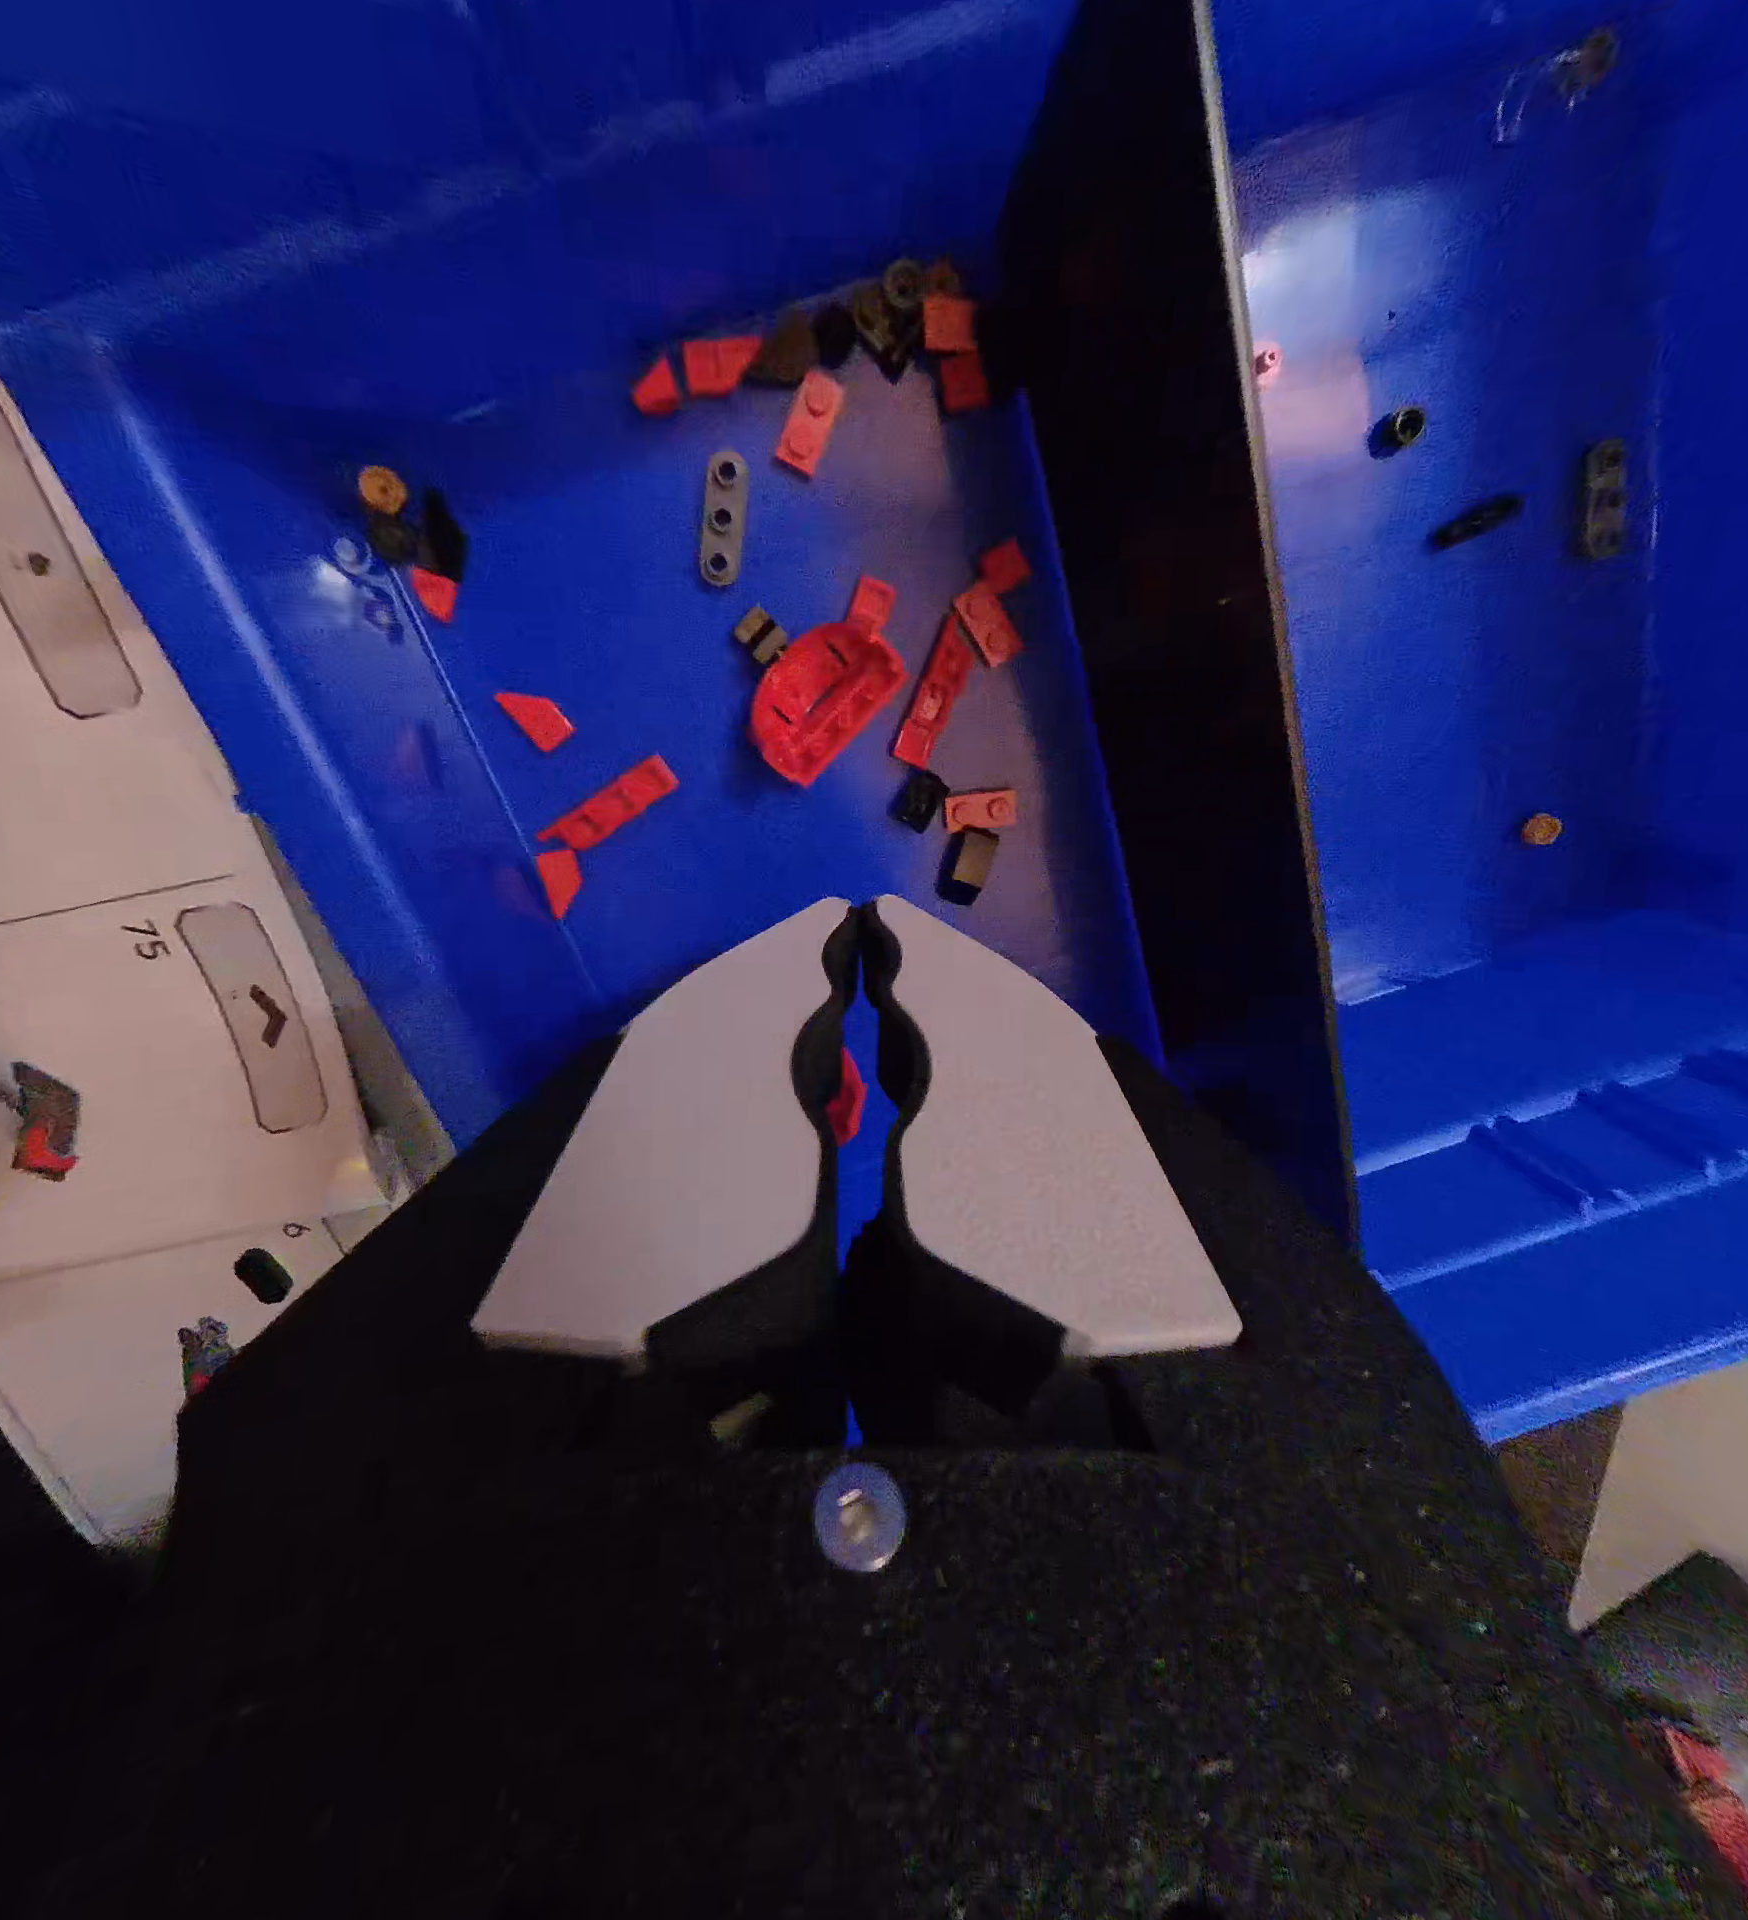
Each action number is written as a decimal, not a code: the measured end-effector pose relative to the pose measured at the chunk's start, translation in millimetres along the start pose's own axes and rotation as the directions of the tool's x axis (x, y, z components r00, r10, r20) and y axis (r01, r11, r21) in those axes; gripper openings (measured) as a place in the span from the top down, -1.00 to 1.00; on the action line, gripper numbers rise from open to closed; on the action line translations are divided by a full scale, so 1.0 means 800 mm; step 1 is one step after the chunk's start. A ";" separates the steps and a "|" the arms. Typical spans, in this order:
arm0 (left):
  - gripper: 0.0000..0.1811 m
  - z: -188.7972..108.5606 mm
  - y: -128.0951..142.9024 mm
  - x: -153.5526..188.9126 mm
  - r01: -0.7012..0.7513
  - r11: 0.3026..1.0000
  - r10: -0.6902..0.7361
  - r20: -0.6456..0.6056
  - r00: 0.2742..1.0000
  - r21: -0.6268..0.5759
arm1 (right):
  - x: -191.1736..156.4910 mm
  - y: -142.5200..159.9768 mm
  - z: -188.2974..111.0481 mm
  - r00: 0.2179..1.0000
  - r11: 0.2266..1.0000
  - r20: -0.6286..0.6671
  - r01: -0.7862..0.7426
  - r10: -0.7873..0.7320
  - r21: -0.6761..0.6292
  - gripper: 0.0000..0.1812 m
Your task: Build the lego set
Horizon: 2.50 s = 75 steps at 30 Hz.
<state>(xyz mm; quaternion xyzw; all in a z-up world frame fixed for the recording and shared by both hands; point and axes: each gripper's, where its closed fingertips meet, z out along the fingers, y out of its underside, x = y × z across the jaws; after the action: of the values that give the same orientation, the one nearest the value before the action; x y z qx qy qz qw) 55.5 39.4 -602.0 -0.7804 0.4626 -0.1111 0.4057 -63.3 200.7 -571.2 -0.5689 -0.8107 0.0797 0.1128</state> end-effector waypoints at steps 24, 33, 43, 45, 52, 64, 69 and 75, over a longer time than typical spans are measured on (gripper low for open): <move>0.99 -0.003 0.002 0.001 0.014 1.000 -0.014 -0.018 1.000 0.002 | -0.025 -0.028 0.052 0.995 0.996 0.040 -0.093 0.093 -0.002 0.57; 0.99 -0.003 0.002 0.002 0.013 1.000 -0.013 -0.018 1.000 0.000 | 0.016 0.014 -0.021 0.975 0.980 -0.098 -0.199 0.198 0.004 0.88; 0.99 -0.002 0.002 0.002 0.012 1.000 -0.012 -0.017 1.000 -0.002 | 0.026 0.038 -0.051 0.948 0.970 -0.221 -0.241 0.229 -0.025 0.73; 0.99 -0.003 0.002 0.001 0.012 1.000 -0.012 -0.017 1.000 -0.002 | 0.028 0.039 -0.051 0.946 0.971 -0.232 -0.237 0.225 -0.026 0.69; 0.99 -0.004 0.001 0.001 0.012 1.000 -0.012 -0.017 1.000 -0.003 | 0.023 0.028 -0.055 0.950 0.972 -0.205 -0.230 0.234 0.044 0.66; 0.99 -0.003 0.001 0.002 0.015 1.000 -0.015 -0.018 1.000 -0.004 | 0.005 -0.056 -0.057 0.982 0.896 -0.026 -0.162 0.189 0.414 0.66; 0.99 -0.002 0.001 0.001 0.007 1.000 -0.008 -0.011 1.000 -0.004 | -0.013 -0.099 0.010 0.983 0.871 0.115 -0.178 0.140 0.458 0.39; 0.99 -0.002 -0.001 0.002 -0.001 1.000 0.001 -0.003 1.000 -0.003 | -0.014 -0.108 0.055 0.979 0.909 0.184 -0.155 0.088 0.388 0.30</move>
<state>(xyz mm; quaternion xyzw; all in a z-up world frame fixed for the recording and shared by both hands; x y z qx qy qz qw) 55.7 37.7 -600.9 -0.7807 0.4635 -0.1116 0.4040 -149.8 161.2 -592.1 -0.5749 -0.7466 0.2967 0.1552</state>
